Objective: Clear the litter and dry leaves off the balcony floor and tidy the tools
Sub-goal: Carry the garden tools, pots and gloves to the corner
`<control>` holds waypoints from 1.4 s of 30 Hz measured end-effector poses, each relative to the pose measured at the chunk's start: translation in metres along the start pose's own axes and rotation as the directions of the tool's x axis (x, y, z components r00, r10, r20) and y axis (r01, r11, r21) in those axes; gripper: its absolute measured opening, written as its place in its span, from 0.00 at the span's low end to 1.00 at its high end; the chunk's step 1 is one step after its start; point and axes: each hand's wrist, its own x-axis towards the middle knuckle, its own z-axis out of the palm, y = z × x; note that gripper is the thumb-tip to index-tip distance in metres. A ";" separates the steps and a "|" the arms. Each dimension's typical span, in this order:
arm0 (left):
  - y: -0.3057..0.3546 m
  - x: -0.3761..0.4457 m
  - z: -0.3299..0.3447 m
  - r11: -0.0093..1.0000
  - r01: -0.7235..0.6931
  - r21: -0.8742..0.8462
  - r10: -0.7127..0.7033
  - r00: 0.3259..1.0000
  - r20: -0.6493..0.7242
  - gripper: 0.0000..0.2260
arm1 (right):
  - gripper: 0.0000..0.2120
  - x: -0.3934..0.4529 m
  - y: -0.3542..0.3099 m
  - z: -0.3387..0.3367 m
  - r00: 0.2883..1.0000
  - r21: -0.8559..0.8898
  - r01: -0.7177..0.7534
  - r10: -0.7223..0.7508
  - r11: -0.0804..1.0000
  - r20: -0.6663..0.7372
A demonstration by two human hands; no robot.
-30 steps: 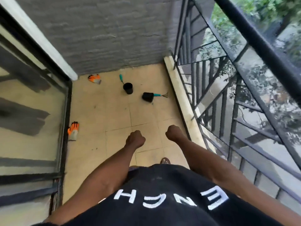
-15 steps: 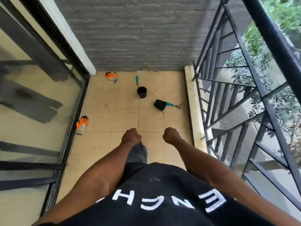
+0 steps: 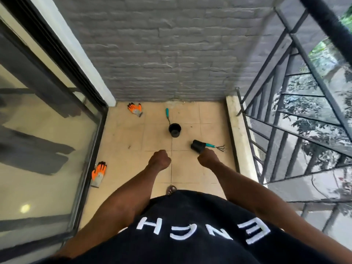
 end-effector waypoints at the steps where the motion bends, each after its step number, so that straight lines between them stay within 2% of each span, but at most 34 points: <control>1: -0.007 0.016 -0.016 1.000 0.014 -0.004 -0.014 1.000 -0.003 0.15 | 0.16 0.016 -0.023 -0.001 1.000 0.003 0.008 -0.008 1.000 -0.001; 4: -0.031 0.046 -0.045 0.998 0.060 0.003 -0.060 0.998 0.002 0.19 | 0.15 0.043 -0.071 -0.004 0.999 0.080 0.035 -0.037 0.996 0.020; 8: -0.051 0.082 -0.073 0.994 0.098 0.052 -0.099 0.995 0.017 0.17 | 0.12 0.074 -0.110 -0.010 0.992 -0.030 0.063 -0.059 0.998 0.111; 10: -0.050 0.105 -0.088 0.992 0.100 0.075 -0.103 0.994 0.033 0.16 | 0.11 0.095 -0.124 -0.016 0.987 -0.019 0.069 -0.065 0.997 0.146; 11: -0.046 0.119 -0.097 0.992 0.096 0.086 -0.100 0.994 0.041 0.16 | 0.11 0.107 -0.131 -0.020 0.988 0.019 0.015 -0.018 1.000 0.152; 12: -0.042 0.130 -0.104 0.991 0.088 0.098 -0.093 0.994 0.049 0.16 | 0.12 0.117 -0.139 -0.025 0.987 0.014 -0.007 0.005 1.000 0.160; 14: -0.034 0.158 -0.119 0.989 0.061 0.135 -0.070 0.996 0.064 0.16 | 0.13 0.144 -0.151 -0.033 0.988 -0.062 0.038 -0.028 0.997 0.151; 17: -0.017 0.210 -0.147 0.986 0.027 0.167 -0.042 0.995 0.088 0.16 | 0.13 0.191 -0.168 -0.046 0.984 -0.066 0.020 -0.008 0.998 0.176; 23: 0.011 0.297 -0.204 0.973 -0.011 0.231 -0.024 0.989 0.148 0.15 | 0.14 0.285 -0.207 -0.060 0.978 0.032 -0.070 0.063 0.997 0.201; 29: 0.029 0.392 -0.242 0.931 -0.064 0.360 -0.023 0.972 0.234 0.15 | 0.14 0.360 -0.227 -0.076 0.956 0.175 -0.247 0.210 0.953 0.204; 35: 0.071 0.510 -0.232 0.886 -0.184 0.426 0.037 0.943 0.332 0.15 | 0.10 0.440 -0.203 -0.061 0.912 0.301 -0.402 0.352 0.865 0.208; 39: 0.084 0.608 -0.187 0.841 -0.253 0.478 0.044 0.913 0.405 0.15 | 0.09 0.508 -0.180 -0.029 0.857 0.368 -0.515 0.475 0.775 0.198; 42: 0.080 0.685 -0.138 0.748 -0.346 0.566 0.066 0.887 0.456 0.14 | 0.08 0.572 -0.162 0.013 0.842 0.370 -0.538 0.503 0.757 0.195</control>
